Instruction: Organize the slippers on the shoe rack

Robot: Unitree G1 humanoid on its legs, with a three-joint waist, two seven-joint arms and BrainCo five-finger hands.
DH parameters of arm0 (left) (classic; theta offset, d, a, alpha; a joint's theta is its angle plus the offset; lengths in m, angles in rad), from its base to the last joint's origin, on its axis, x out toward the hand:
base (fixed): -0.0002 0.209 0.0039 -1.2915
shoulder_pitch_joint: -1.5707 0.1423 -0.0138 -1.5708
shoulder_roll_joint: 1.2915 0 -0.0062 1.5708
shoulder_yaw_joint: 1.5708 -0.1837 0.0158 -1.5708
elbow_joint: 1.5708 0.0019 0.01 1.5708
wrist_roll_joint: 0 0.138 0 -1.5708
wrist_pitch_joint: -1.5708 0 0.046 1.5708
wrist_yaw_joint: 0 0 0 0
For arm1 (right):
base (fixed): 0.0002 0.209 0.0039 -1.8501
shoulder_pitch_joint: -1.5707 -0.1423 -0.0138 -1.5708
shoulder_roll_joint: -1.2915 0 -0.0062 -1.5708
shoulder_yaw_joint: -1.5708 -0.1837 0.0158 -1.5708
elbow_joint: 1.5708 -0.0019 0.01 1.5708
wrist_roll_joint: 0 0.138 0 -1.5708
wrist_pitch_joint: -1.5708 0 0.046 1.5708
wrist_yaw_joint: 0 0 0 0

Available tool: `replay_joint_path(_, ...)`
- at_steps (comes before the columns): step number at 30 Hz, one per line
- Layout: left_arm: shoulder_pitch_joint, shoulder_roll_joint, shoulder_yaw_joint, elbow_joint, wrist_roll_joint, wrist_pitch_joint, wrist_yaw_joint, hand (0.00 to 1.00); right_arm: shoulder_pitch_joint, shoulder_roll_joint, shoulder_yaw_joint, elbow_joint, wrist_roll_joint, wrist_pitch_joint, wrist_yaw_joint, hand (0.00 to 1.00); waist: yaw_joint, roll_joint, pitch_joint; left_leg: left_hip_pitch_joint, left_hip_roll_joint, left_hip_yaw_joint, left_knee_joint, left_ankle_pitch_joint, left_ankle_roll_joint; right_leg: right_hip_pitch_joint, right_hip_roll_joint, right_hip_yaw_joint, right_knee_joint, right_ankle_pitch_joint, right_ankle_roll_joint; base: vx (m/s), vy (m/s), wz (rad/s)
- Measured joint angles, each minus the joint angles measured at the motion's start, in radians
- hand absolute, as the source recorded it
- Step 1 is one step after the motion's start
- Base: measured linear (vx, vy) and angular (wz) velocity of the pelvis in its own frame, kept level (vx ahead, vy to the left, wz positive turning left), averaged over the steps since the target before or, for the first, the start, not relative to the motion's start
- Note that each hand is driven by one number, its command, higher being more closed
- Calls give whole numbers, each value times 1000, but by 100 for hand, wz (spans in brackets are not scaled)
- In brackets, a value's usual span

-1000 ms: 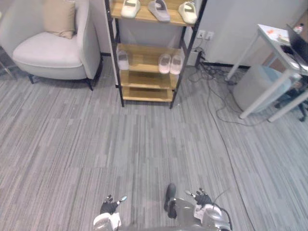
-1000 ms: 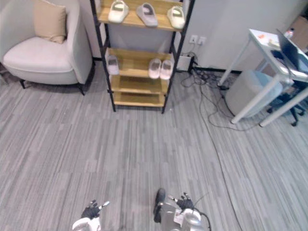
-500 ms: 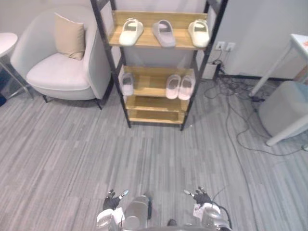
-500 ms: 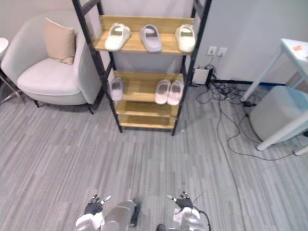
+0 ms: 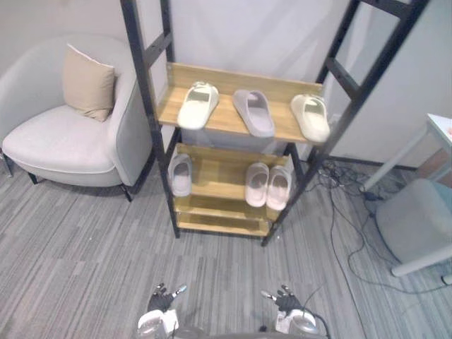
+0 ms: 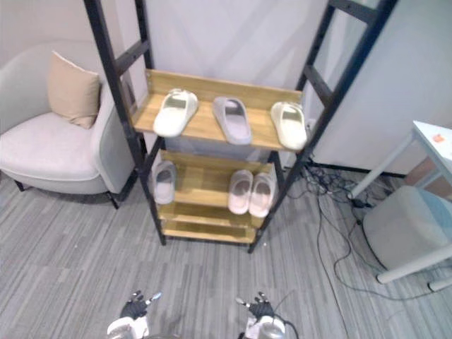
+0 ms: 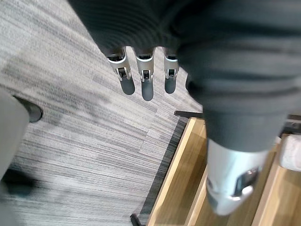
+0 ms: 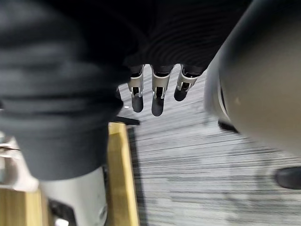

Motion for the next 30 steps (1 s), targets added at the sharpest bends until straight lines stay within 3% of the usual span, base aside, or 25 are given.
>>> replay_joint_path(1,11,8,1,-1,11,-1,-1,0,1,-2,0,18,0,0,0,0,-1,-20,-6,35,-11,-44,4,-16,-10,2,29,11,-127,137,-32,578,-199,68)
replay_joint_path(2,8,6,12,12,24,1,1,0,-1,-12,0,24,-3,2,0,0,-1,-17,-14,64,-14,-101,24,-46,-4,4,39,14,-108,183,-76,681,-220,64)
replay_joint_path(3,8,-3,18,13,27,0,0,0,-7,-19,-3,26,-7,3,0,0,4,1,-17,59,4,-110,41,-51,-5,4,51,11,-105,179,-81,656,-241,58)
replay_joint_path(4,13,-33,51,13,30,0,1,0,-11,-31,-9,25,-9,2,-1,0,2,42,-29,16,40,-129,148,-53,-11,46,83,-22,-153,142,-89,512,-165,34)
replay_joint_path(5,12,-40,52,14,32,0,1,0,-11,-33,-7,24,-9,2,-1,0,0,54,-25,0,45,-128,192,-54,-13,64,94,-28,-172,140,-91,585,-191,44)
replay_joint_path(6,12,-51,70,10,35,-1,0,0,-9,-43,2,26,-9,4,-2,0,-1,69,-16,-74,57,-102,361,-33,-50,115,115,-26,-224,131,-96,359,-88,19)
replay_joint_path(7,12,-53,70,10,36,0,1,0,-7,-43,3,28,-9,6,-3,0,0,70,-14,-94,66,-96,400,-39,-59,127,118,-25,-235,130,-98,417,-78,17)
replay_joint_path(8,4,-51,67,4,39,-1,0,0,-9,-36,5,29,-5,13,-5,0,2,65,-1,-163,99,-24,542,-81,-61,192,127,-26,-272,119,-104,374,-51,12)
replay_joint_path(9,2,-46,63,-4,44,-1,-1,0,-5,-31,2,30,0,13,-8,0,5,54,9,-203,121,22,579,-118,-53,251,126,-27,-297,112,-103,349,-45,11)
replay_joint_path(13,-2,-22,23,-17,47,-6,0,0,-17,-36,-1,31,3,12,-14,0,8,36,19,-330,113,-10,425,-152,-46,317,94,3,-315,88,-75,246,88,-16)
replay_joint_path(14,-9,-22,5,-14,46,-11,1,0,-22,-45,-1,35,3,11,-14,0,8,45,17,-352,108,-70,296,-84,-66,319,85,22,-303,75,-48,160,232,-45)
replay_joint_path(15,-11,-20,2,-2,44,-15,3,0,-15,-49,-2,41,3,12,-14,0,10,47,14,-331,101,-54,276,-13,-68,327,76,46,-298,65,-26,97,169,-42)
replay_joint_path(18,-11,-4,-3,8,47,-18,2,0,5,-21,-8,39,2,13,-12,0,11,21,-3,-296,75,3,235,-8,-57,336,39,84,-301,58,4,163,201,-36)
replay_joint_path(21,-18,10,-15,41,57,-15,0,0,20,-16,-38,49,0,12,-11,0,7,13,-16,-253,33,17,186,6,-33,366,9,109,-354,76,35,94,121,-16)
replay_joint_path(23,-19,17,-40,57,58,-14,-2,0,20,-22,-41,62,0,13,-11,0,6,9,-34,-228,14,22,148,19,-15,378,-8,113,-373,83,46,64,85,-4)
replay_joint_path(25,-19,18,-53,67,58,-14,-3,0,22,-27,-40,70,0,12,-10,0,5,21,-40,-209,2,26,124,25,-4,388,-18,120,-386,88,52,43,64,-7)
replay_joint_path(30,-24,30,-72,86,59,-14,-5,0,20,-48,-35,78,0,12,-7,0,3,26,-48,-188,-5,43,88,42,7,394,-22,141,-407,104,54,-9,18,-11)
